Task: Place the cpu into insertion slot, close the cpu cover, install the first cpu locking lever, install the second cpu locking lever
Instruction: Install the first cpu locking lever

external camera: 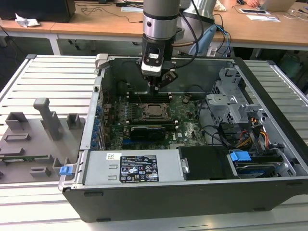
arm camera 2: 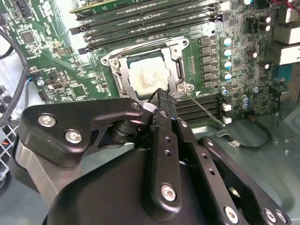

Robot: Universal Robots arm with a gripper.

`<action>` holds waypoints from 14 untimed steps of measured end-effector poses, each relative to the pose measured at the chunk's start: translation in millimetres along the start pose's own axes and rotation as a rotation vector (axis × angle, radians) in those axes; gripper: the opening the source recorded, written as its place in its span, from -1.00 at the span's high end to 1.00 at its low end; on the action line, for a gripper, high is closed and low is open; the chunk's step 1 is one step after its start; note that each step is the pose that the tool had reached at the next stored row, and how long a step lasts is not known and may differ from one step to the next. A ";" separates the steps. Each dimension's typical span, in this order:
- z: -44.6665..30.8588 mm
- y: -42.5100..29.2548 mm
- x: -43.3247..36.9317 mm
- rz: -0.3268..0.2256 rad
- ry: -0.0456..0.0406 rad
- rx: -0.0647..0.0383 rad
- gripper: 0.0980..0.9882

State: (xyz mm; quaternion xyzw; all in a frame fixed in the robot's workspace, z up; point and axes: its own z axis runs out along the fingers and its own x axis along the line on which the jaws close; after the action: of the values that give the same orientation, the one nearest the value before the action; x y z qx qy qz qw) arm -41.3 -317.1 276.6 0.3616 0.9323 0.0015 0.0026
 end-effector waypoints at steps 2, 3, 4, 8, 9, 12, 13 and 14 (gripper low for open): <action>0.0 0.0 0.0 -0.022 0.0001 0.000 0.98; 0.0 0.0 0.0 -0.028 0.0002 0.000 0.98; 0.0 0.0 0.0 -0.045 0.0003 0.000 0.98; 0.1 -0.1 0.1 -0.118 0.0006 0.000 0.98; 0.2 -0.2 0.1 -0.126 0.0006 0.000 0.98; 0.5 -0.2 0.2 -0.173 0.0008 -0.001 0.98; 0.6 -0.2 0.2 -0.192 0.0009 -0.001 0.98; 0.7 -0.2 0.2 -0.213 0.0010 -0.001 0.98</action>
State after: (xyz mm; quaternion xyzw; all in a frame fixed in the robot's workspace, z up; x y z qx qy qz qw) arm -41.6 -317.1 275.9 0.2602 0.9655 0.0017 0.0025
